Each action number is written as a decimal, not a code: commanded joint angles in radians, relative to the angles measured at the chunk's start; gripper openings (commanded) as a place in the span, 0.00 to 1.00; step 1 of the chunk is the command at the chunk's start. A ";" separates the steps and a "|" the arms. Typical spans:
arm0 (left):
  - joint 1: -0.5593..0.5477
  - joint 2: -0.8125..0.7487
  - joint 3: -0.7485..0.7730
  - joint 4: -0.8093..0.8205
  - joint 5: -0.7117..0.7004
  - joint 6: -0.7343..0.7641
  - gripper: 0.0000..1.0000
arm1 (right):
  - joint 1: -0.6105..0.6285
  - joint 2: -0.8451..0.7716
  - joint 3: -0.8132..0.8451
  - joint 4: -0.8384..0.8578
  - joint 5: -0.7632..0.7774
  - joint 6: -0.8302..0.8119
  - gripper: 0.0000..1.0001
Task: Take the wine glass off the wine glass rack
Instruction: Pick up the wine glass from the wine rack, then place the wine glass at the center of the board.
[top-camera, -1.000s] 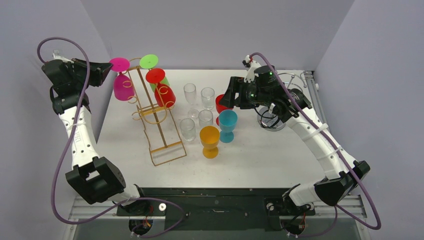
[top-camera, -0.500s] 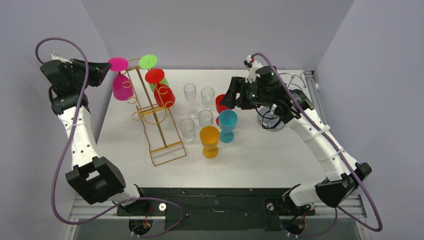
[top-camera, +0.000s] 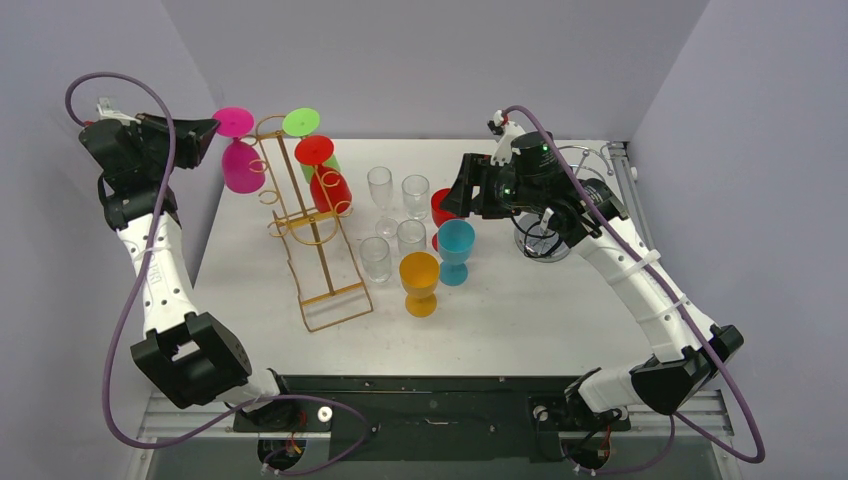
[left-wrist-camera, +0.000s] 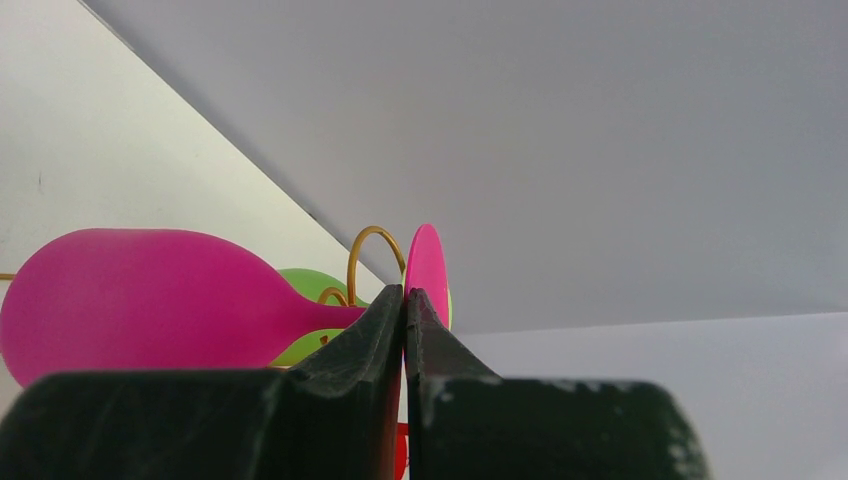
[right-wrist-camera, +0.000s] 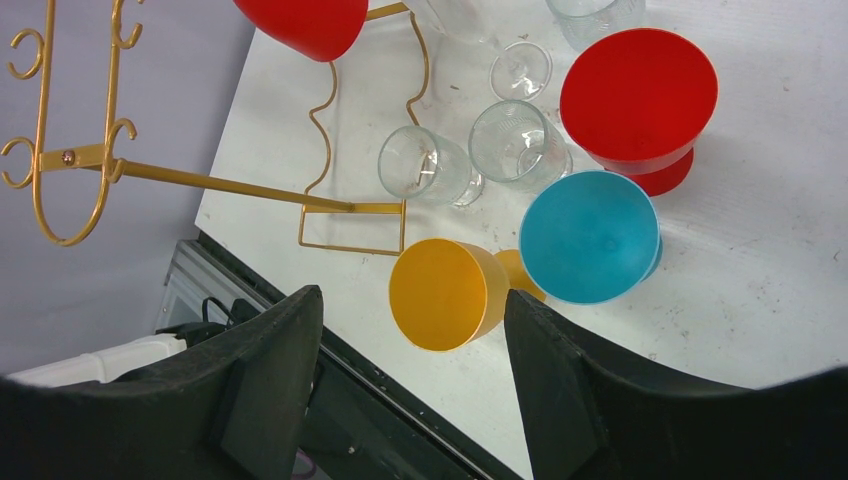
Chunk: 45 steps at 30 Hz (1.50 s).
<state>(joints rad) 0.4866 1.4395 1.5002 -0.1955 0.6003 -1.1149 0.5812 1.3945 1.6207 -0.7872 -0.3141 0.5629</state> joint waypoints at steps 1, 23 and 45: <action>0.009 -0.011 -0.002 0.091 0.004 -0.018 0.00 | -0.008 -0.040 0.000 0.010 0.023 0.002 0.63; -0.022 0.022 0.439 -0.146 -0.119 0.120 0.00 | -0.020 -0.082 0.044 0.093 0.053 0.044 0.65; -0.614 0.122 0.692 0.157 -0.143 -0.208 0.00 | -0.196 -0.228 -0.137 0.752 -0.050 0.306 0.83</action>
<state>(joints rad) -0.0532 1.5570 2.2246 -0.2207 0.4545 -1.1828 0.3916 1.1854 1.5169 -0.2562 -0.2962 0.8017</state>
